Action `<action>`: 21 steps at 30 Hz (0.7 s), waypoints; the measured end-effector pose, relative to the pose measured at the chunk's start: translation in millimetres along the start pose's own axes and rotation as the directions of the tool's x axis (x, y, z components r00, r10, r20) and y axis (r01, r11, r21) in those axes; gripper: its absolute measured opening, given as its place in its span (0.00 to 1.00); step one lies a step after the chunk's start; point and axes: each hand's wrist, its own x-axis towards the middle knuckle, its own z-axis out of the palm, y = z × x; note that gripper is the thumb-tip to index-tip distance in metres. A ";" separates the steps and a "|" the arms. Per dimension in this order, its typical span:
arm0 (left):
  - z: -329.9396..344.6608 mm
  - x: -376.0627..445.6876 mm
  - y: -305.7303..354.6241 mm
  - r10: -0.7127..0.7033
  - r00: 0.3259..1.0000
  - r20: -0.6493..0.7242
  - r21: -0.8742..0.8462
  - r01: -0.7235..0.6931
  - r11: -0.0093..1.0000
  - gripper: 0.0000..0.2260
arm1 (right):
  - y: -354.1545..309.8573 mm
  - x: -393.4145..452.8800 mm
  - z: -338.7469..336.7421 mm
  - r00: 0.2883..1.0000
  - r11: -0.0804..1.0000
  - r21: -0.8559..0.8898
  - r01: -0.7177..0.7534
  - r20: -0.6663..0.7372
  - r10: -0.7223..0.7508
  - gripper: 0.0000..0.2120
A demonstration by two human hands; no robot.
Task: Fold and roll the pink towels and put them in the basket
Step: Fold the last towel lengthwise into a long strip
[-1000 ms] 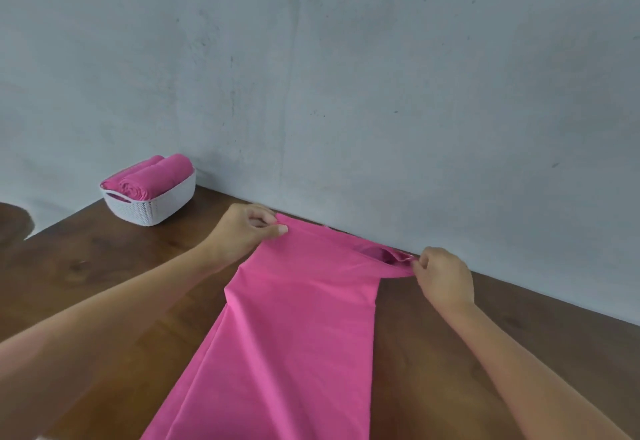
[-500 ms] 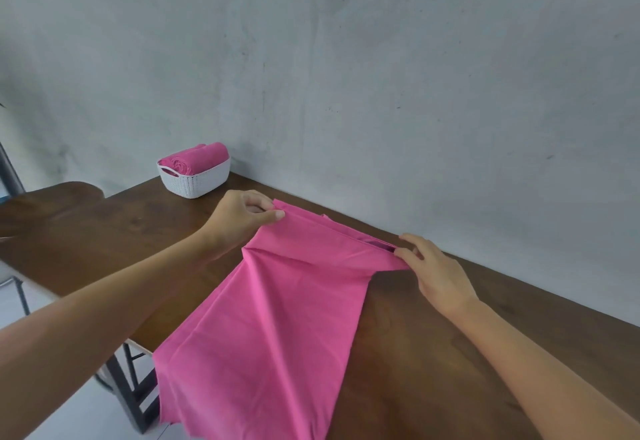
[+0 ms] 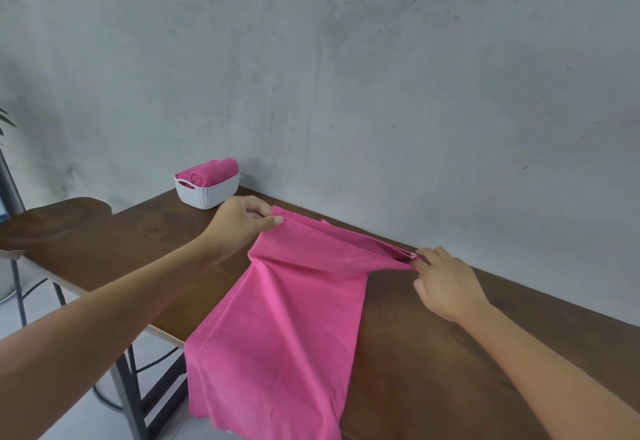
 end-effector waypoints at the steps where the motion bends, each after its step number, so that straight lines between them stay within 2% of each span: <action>1: -7.1 -4.1 -0.4 0.003 1.000 0.002 0.005 -0.003 1.000 0.08 | -4.8 -2.8 -6.0 1.000 1.000 0.007 -0.007 -0.017 0.007 0.17; 2: -14.5 -8.9 -0.4 0.005 1.000 0.002 0.014 -0.005 1.000 0.08 | -10.6 -5.1 -12.7 0.999 1.000 0.020 -0.016 -0.045 0.017 0.18; 5: -39.7 -28.1 -1.0 -0.009 1.000 -0.017 0.009 0.009 1.000 0.07 | -34.7 -10.8 -35.1 0.987 0.995 0.094 -0.029 -0.153 0.043 0.13; 9: -80.6 -63.5 -9.7 -0.057 0.998 -0.036 0.050 0.059 0.997 0.07 | -73.0 -22.0 -56.4 0.959 0.984 0.167 0.061 -0.282 -0.011 0.15; 15: -146.6 -133.8 -35.4 -0.159 0.987 -0.029 0.101 0.161 0.982 0.06 | -158.8 -59.1 -78.0 0.950 0.963 0.189 0.193 -0.282 -0.135 0.18; 19: -186.8 -194.1 -57.9 -0.221 0.975 0.011 0.147 0.217 0.965 0.09 | -220.4 -80.3 -90.1 0.925 0.943 0.162 0.289 -0.302 -0.232 0.10; 21: -207.3 -224.9 -71.9 -0.256 0.967 0.005 0.153 0.252 0.955 0.10 | -248.8 -86.7 -89.0 0.906 0.925 0.134 0.355 -0.292 -0.306 0.10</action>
